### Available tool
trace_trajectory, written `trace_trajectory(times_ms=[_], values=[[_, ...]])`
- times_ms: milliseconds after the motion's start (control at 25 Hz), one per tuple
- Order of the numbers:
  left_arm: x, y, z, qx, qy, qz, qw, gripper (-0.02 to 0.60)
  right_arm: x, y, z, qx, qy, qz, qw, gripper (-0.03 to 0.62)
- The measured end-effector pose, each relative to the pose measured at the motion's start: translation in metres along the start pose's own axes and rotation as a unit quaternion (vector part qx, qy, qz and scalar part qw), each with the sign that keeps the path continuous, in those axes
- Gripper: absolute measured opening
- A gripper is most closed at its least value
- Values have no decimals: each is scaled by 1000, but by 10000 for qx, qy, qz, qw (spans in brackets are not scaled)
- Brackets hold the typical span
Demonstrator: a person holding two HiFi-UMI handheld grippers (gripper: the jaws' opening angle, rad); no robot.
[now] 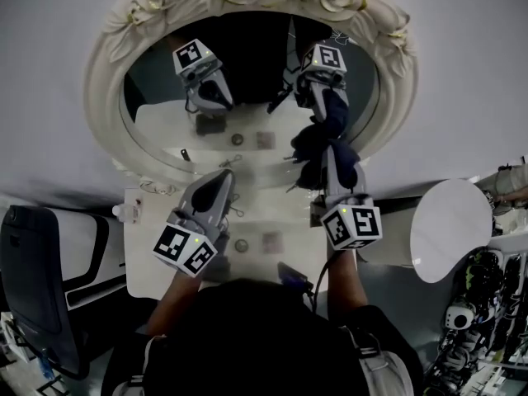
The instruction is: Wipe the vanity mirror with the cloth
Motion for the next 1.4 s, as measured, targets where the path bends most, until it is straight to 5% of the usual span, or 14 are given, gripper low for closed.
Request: trace_trajectory(times_ms=[1400], values=[[36,0,-32,221,-319,23,9992,2,-35,4,-65,-37,-859,-25,9963,28]])
Point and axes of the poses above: the fingertips, and each gripper's own axes: x backward along the fingers, z to its right, y out of its underside, the point moved 10 cm from there along x, backward along the fingers, and after that the axes turned 1 degree about -x, right-handed, at the moved point
